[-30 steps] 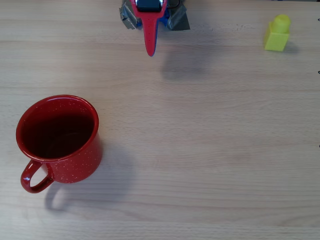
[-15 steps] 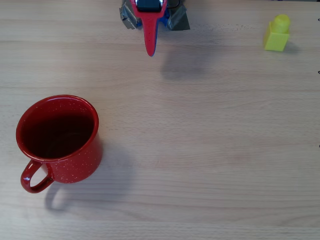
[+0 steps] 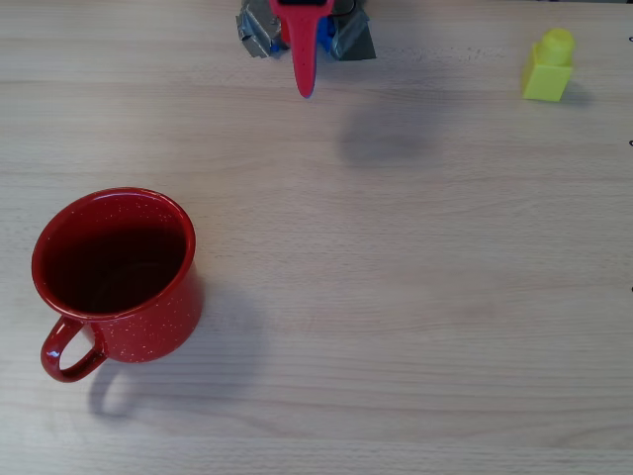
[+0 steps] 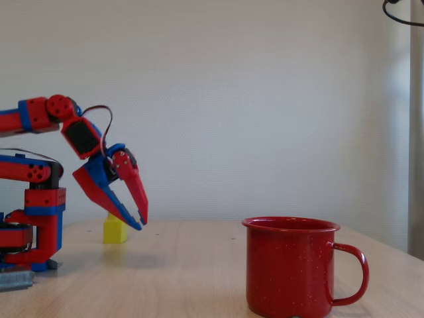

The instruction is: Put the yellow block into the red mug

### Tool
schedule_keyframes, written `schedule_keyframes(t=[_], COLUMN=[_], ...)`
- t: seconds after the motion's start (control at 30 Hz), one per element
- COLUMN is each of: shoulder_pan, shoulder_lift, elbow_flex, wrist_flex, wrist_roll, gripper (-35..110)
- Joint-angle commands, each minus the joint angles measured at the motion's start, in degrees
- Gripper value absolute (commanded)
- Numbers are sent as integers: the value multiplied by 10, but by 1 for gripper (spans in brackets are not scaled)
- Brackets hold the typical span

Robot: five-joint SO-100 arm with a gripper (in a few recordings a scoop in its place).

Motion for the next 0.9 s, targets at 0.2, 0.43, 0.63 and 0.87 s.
schedule_keyframes(t=[0.2,0.43,0.63,0.87], shoulder_pan=[-74,-178,-290,-421], shoulder_lift=[-119,-195,-265,-366], elbow_flex=[-222,-345,-447,-576], wrist_flex=[32,105,189,277], wrist_roll=[81,151,244,350], gripper=[0,0,0,0])
